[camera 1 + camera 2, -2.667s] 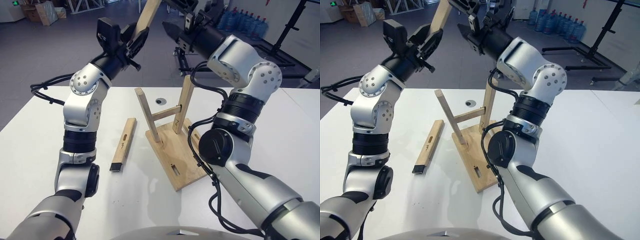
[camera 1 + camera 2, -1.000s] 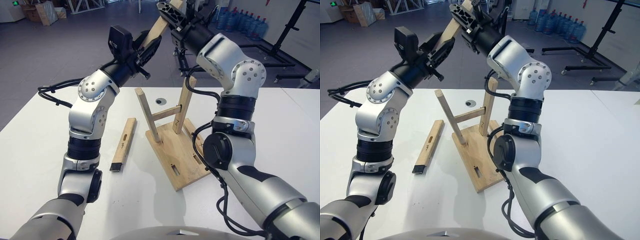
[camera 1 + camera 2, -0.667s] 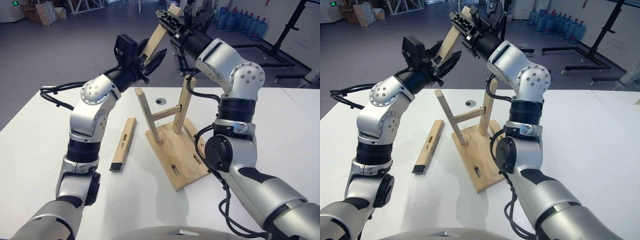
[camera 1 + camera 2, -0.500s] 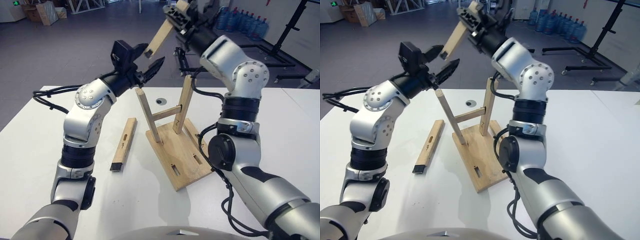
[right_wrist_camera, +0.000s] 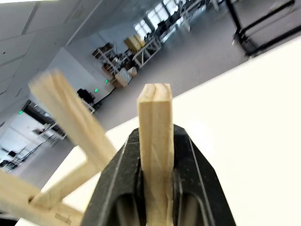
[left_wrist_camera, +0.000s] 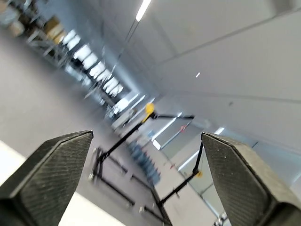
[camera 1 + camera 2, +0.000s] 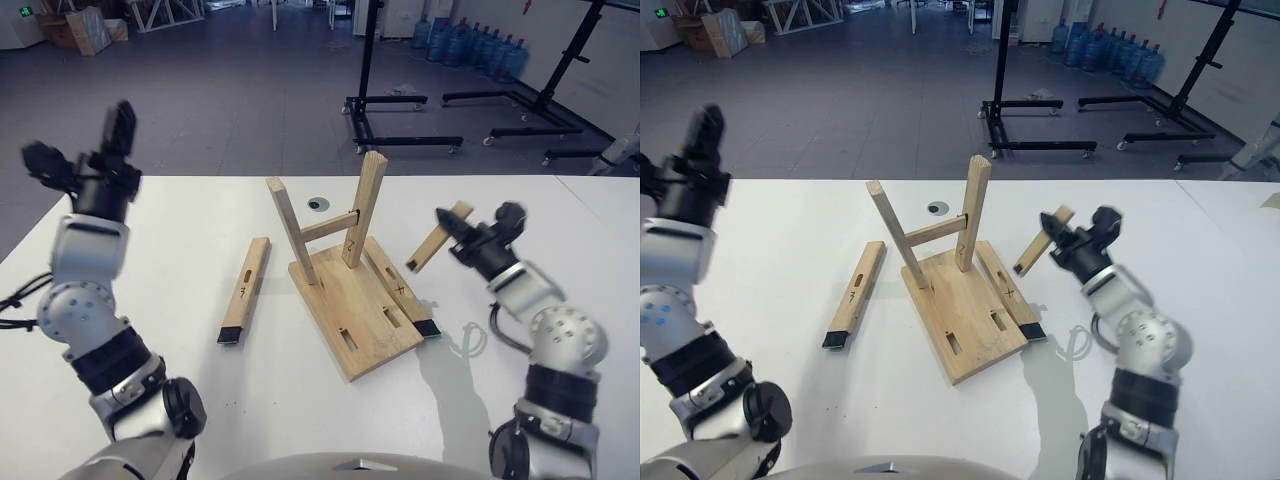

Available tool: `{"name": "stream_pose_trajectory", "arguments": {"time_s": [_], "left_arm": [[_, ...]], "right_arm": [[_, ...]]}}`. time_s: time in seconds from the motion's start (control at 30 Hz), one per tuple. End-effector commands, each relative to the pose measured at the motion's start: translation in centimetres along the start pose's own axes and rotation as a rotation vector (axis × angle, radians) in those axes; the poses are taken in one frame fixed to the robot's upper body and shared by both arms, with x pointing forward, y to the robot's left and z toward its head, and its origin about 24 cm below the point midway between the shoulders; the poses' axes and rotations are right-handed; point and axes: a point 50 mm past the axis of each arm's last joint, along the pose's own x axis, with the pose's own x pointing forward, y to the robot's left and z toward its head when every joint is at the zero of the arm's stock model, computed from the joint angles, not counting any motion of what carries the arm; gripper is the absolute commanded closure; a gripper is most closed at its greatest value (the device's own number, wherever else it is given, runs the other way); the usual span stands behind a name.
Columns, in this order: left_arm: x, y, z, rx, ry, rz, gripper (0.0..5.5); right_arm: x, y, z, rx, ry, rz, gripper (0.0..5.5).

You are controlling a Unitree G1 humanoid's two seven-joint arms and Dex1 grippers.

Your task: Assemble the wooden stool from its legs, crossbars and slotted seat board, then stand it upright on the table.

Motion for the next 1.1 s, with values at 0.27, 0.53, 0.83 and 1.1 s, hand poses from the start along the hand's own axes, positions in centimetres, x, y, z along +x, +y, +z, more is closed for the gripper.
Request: {"name": "stream_pose_trajectory", "arguments": {"time_s": [0.27,0.53,0.83,1.1], "left_arm": [[-0.7,1.3,-2.3,0.039,0.050,0.028,1.27],[-0.7,1.1,-3.4,0.054,0.077,0.007,1.27],[-0.7,0.8,-3.7,0.064,0.080,0.001,1.27],[-0.7,0.4,-4.0,0.077,0.090,-0.010,1.27]], "right_arm": [[2.8,-0.9,-2.0,-0.047,-0.136,-0.035,5.10],[3.3,-1.4,-3.7,-0.081,-0.122,-0.039,5.10],[2.6,-2.4,-4.7,-0.102,-0.077,-0.047,5.10],[2.8,-2.7,-4.8,-0.125,-0.068,-0.051,5.10]]}}
